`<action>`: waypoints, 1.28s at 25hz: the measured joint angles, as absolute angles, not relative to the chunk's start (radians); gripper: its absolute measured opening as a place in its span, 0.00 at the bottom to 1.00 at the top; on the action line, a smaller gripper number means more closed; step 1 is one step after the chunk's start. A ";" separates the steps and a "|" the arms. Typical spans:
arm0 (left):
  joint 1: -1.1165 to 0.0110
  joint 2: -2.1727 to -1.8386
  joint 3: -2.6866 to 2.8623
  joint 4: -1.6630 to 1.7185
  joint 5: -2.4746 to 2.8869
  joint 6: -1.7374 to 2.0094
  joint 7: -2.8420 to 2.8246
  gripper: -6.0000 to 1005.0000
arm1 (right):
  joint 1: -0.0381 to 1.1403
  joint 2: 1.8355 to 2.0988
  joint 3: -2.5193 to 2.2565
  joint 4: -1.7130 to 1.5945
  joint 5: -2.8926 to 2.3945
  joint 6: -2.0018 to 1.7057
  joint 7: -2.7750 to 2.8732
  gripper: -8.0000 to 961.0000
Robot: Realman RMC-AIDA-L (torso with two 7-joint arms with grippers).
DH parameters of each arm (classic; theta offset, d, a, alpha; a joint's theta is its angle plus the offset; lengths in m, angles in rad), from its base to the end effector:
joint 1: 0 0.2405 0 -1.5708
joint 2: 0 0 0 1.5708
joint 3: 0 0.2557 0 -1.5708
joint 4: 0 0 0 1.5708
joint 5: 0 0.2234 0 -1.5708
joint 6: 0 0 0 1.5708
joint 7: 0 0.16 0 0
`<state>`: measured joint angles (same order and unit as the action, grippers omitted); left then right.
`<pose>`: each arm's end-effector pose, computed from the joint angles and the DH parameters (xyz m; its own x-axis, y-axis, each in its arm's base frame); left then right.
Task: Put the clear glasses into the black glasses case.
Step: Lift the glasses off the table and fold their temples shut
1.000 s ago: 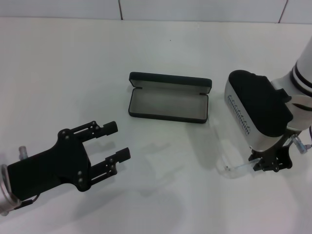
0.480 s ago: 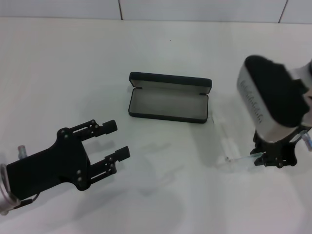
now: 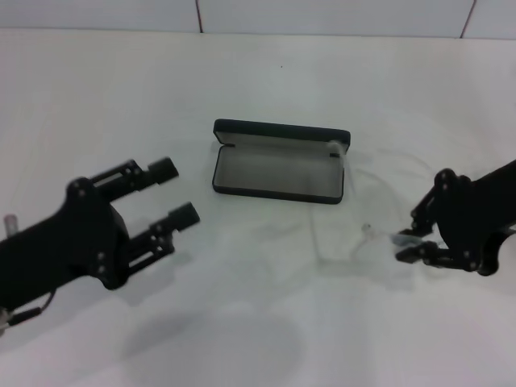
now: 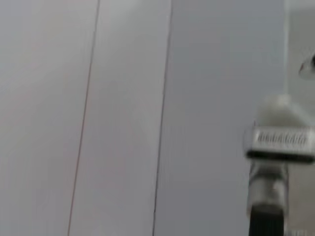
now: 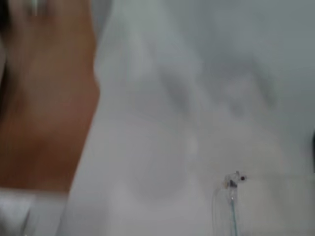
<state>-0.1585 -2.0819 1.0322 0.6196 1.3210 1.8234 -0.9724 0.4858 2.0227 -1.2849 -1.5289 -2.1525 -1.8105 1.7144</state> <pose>-0.2707 0.2409 0.0025 0.5622 -0.0002 0.8270 0.3390 -0.9121 -0.2307 0.1507 0.3181 0.0222 0.9837 0.1495 0.0999 0.1516 -0.9884 -0.0134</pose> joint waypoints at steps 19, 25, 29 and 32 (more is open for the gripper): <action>-0.404 -2.092 1.094 0.753 1.236 1.815 -1.265 0.14 | 0.389 2.025 -1.233 -0.879 -1.570 -1.766 0.891 0.13; -0.470 -2.089 1.274 0.749 1.250 1.651 -1.304 0.10 | 0.396 2.025 -1.269 -0.868 -1.563 -1.750 0.889 0.13; -0.467 -2.090 1.320 0.748 1.252 1.620 -1.305 0.10 | 0.398 2.026 -1.279 -0.866 -1.534 -1.748 0.886 0.13; -0.454 -2.092 1.334 0.747 1.252 1.616 -1.307 0.10 | 0.397 2.025 -1.277 -0.866 -1.501 -1.748 0.868 0.13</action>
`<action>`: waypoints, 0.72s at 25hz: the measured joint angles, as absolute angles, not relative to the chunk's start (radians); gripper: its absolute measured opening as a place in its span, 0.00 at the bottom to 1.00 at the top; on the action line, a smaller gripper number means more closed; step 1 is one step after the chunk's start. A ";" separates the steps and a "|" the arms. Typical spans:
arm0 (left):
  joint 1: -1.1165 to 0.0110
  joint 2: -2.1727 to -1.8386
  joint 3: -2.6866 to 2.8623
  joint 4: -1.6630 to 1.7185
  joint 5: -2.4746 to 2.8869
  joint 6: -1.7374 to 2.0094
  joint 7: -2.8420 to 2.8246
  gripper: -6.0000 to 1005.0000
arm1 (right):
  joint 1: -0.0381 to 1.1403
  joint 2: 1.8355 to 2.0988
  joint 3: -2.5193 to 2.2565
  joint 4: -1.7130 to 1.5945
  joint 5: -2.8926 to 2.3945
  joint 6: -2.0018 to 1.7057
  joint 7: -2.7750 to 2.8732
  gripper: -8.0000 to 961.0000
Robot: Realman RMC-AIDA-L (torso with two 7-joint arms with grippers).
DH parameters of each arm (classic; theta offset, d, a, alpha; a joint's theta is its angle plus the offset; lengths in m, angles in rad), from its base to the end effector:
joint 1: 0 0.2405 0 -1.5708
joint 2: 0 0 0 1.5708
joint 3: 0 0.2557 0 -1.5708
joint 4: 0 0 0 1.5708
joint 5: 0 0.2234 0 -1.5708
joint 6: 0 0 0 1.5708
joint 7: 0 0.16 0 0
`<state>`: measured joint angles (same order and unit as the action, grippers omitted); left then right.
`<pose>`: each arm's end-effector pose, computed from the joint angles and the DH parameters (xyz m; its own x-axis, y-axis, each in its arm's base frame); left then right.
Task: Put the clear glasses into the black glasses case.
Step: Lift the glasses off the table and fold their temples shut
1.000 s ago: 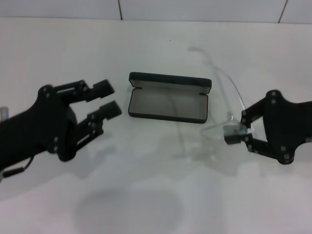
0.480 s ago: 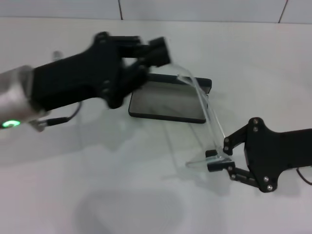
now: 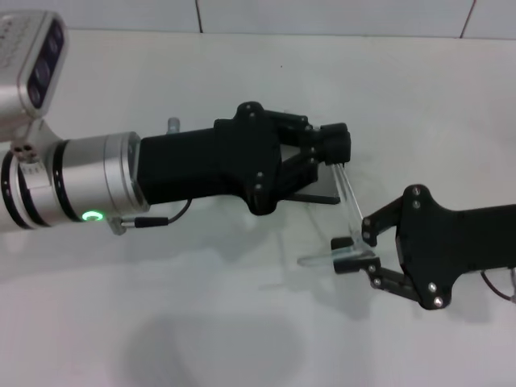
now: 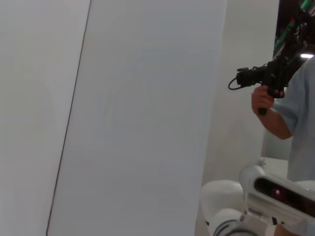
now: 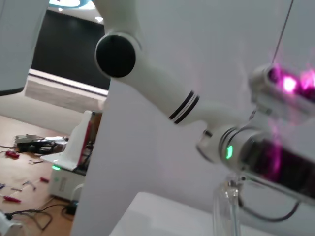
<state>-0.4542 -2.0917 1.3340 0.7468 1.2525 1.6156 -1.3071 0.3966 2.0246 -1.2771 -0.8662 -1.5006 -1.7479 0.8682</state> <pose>-0.1558 0.3143 -0.0395 0.6227 0.1479 0.7683 0.1629 -0.9850 0.0575 0.1921 0.2915 -0.0179 0.7348 0.3567 -0.5768 0.3057 -0.9334 -0.1879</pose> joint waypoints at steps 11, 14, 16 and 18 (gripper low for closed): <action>-0.422 -2.094 1.388 0.744 1.239 1.618 -1.308 0.10 | 0.399 2.023 -1.273 -0.880 -1.448 -1.748 0.833 0.13; -0.422 -2.094 1.408 0.744 1.238 1.618 -1.307 0.10 | 0.399 2.023 -1.273 -0.880 -1.438 -1.748 0.831 0.13; -0.423 -2.094 1.417 0.744 1.237 1.618 -1.307 0.10 | 0.400 2.023 -1.273 -0.880 -1.438 -1.750 0.831 0.13; -0.425 -2.094 1.420 0.744 1.236 1.617 -1.307 0.10 | 0.400 2.023 -1.273 -0.881 -1.438 -1.752 0.831 0.13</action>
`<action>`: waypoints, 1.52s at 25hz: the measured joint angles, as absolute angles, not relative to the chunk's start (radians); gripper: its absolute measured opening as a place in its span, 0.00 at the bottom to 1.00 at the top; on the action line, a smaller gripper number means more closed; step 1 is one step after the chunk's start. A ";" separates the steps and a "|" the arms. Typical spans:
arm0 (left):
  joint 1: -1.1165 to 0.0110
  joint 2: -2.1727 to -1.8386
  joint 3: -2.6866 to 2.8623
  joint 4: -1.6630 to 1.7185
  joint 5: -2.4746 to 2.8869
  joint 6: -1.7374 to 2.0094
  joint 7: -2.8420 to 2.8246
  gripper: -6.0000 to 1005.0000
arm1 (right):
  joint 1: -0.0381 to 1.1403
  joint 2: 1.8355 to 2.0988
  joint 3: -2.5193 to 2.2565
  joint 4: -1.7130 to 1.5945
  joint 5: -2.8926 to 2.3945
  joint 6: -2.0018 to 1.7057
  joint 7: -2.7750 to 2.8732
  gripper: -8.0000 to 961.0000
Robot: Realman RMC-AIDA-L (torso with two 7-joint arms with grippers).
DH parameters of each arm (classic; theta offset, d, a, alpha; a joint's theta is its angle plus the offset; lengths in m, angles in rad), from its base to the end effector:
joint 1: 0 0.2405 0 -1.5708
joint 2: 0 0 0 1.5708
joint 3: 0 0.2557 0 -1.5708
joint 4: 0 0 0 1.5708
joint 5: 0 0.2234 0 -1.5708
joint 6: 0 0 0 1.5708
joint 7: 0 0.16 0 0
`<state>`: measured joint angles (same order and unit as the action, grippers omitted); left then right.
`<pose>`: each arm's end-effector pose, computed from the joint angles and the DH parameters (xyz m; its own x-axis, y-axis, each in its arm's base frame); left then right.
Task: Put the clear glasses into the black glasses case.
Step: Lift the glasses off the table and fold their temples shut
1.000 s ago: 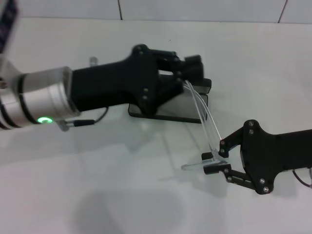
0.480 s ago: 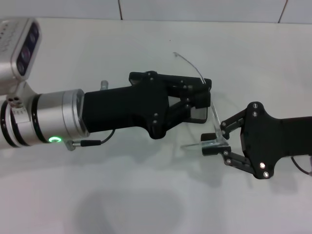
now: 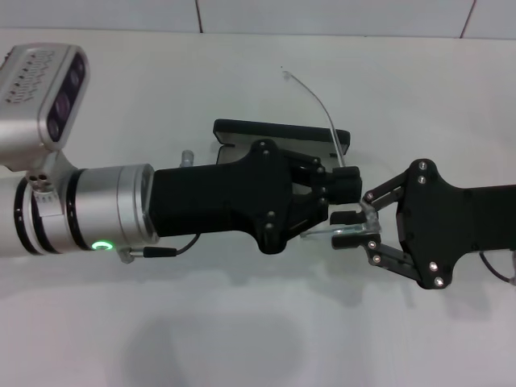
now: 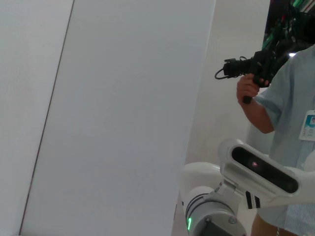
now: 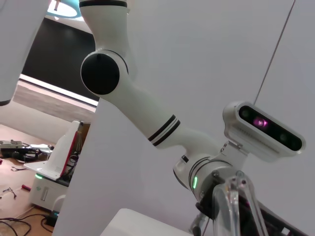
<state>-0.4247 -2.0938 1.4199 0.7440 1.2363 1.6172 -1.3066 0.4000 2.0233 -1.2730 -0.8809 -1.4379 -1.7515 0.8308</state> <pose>-0.1593 0.2975 -0.0541 0.6353 0.1916 0.7482 0.1560 -0.9806 0.1187 0.1817 0.2961 -0.0094 0.6841 0.4167 -0.5986 0.3296 -0.9088 -0.2559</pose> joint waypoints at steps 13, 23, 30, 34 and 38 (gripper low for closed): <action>-0.371 -2.088 1.258 0.753 1.115 1.622 -1.300 0.10 | 0.385 2.023 -1.272 -0.877 -1.413 -1.760 0.820 0.13; -0.367 -2.087 1.146 0.676 1.117 1.615 -1.275 0.10 | 0.390 2.018 -1.272 -0.881 -1.232 -2.022 0.816 0.13; -0.402 -2.090 1.257 0.671 1.115 1.621 -1.255 0.09 | 0.446 2.023 -1.319 -0.829 -1.236 -1.997 0.820 0.13; -0.410 -2.091 1.299 0.675 1.108 1.623 -1.251 0.09 | 0.467 2.024 -1.346 -0.803 -1.237 -1.976 0.816 0.13; -0.415 -2.092 1.334 0.675 1.084 1.629 -1.247 0.09 | 0.468 2.023 -1.371 -0.801 -1.238 -1.936 0.811 0.13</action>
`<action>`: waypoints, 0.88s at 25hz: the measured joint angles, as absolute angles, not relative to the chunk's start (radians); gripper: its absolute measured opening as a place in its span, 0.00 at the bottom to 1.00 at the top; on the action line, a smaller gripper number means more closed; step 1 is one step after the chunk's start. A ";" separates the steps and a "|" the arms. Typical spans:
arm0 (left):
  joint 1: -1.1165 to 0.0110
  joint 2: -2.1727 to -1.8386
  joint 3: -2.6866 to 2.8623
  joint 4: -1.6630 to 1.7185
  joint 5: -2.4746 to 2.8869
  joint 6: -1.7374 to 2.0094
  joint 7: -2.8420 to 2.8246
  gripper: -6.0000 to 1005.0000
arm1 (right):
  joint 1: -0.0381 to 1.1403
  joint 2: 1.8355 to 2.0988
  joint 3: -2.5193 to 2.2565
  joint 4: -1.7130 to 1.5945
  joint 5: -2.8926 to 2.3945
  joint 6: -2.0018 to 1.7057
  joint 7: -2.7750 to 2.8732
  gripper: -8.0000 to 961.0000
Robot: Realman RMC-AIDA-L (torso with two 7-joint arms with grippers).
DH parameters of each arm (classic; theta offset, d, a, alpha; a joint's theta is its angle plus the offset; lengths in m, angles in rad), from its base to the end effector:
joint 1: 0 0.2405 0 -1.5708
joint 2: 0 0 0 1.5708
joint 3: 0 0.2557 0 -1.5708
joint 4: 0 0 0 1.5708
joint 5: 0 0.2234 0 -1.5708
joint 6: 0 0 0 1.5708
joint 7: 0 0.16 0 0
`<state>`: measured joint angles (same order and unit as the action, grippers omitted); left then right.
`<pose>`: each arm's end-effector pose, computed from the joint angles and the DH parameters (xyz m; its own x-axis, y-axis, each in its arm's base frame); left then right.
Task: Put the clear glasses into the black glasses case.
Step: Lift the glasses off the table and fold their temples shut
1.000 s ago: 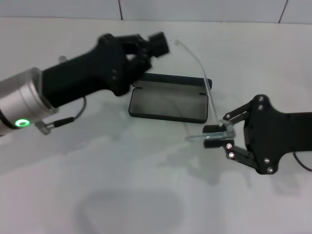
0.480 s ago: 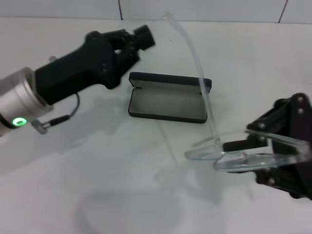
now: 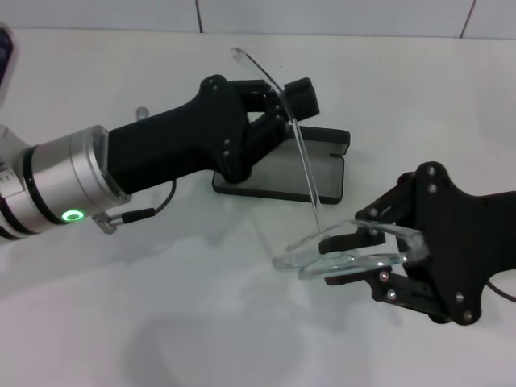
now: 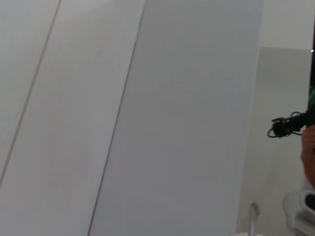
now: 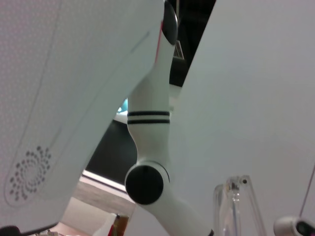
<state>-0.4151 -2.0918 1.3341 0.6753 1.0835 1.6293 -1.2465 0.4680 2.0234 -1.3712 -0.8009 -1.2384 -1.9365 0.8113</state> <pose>-0.1678 0.3143 -0.0266 0.4887 0.1427 0.8607 0.2503 -0.9680 0.0183 0.1474 0.2742 -0.0038 0.4717 0.3871 -0.7923 0.4192 -0.8889 -0.1847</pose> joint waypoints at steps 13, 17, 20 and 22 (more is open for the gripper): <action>-0.408 -2.092 1.344 0.679 1.069 1.718 -1.216 0.09 | 0.469 2.022 -1.372 -0.776 -1.239 -1.884 0.809 0.13; -0.414 -2.092 1.363 0.680 1.069 1.734 -1.216 0.09 | 0.470 2.022 -1.375 -0.776 -1.237 -1.863 0.814 0.13; -0.420 -2.092 1.374 0.682 1.069 1.739 -1.216 0.09 | 0.472 2.023 -1.377 -0.776 -1.236 -1.856 0.815 0.13; -0.420 -2.092 1.377 0.684 1.069 1.739 -1.217 0.09 | 0.475 2.023 -1.377 -0.775 -1.236 -1.852 0.815 0.13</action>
<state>-0.4201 -2.0921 1.3766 0.6837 1.0689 1.7389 -1.2168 0.4751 2.0233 -1.3770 -0.7754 -1.2362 -1.8518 0.8152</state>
